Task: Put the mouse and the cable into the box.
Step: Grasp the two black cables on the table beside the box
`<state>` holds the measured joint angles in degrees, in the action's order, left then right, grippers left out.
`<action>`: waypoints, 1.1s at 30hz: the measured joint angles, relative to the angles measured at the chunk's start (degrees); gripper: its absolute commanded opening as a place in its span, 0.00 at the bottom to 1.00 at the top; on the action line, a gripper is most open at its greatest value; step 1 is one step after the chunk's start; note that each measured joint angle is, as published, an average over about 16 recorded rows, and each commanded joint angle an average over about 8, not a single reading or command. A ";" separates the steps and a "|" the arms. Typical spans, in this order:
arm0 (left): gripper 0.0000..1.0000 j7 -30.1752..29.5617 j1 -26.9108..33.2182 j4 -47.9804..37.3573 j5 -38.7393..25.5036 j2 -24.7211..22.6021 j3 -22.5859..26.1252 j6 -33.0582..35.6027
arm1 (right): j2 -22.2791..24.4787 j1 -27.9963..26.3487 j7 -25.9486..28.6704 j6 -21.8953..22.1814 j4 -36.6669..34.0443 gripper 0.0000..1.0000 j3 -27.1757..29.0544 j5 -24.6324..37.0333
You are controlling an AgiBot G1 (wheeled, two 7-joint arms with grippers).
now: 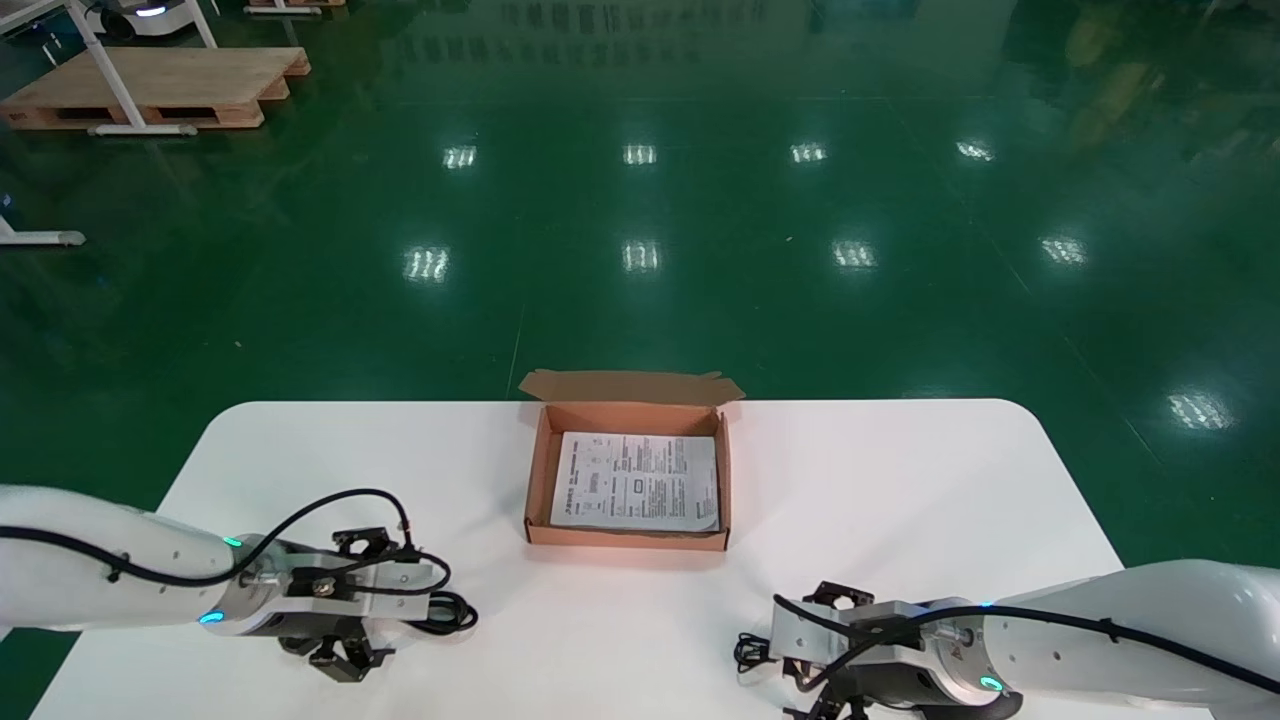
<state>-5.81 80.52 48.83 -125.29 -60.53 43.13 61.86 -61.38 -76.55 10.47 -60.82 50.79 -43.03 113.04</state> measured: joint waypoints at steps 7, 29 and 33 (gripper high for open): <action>0.00 0.00 0.00 0.00 0.01 0.00 0.00 0.00 | 0.05 0.03 0.02 -0.02 0.19 0.00 0.04 -0.05; 0.00 0.00 0.00 0.00 0.00 0.00 0.00 -0.01 | 0.13 0.08 0.06 -0.01 0.40 0.00 0.10 -0.13; 0.00 0.00 0.00 -0.01 -0.01 0.00 0.00 -0.02 | 0.14 0.08 0.06 -0.01 0.41 0.00 0.11 -0.13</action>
<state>-5.80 80.52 48.82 -125.29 -60.53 43.13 61.84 -61.25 -76.46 10.53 -60.83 51.20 -42.93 112.91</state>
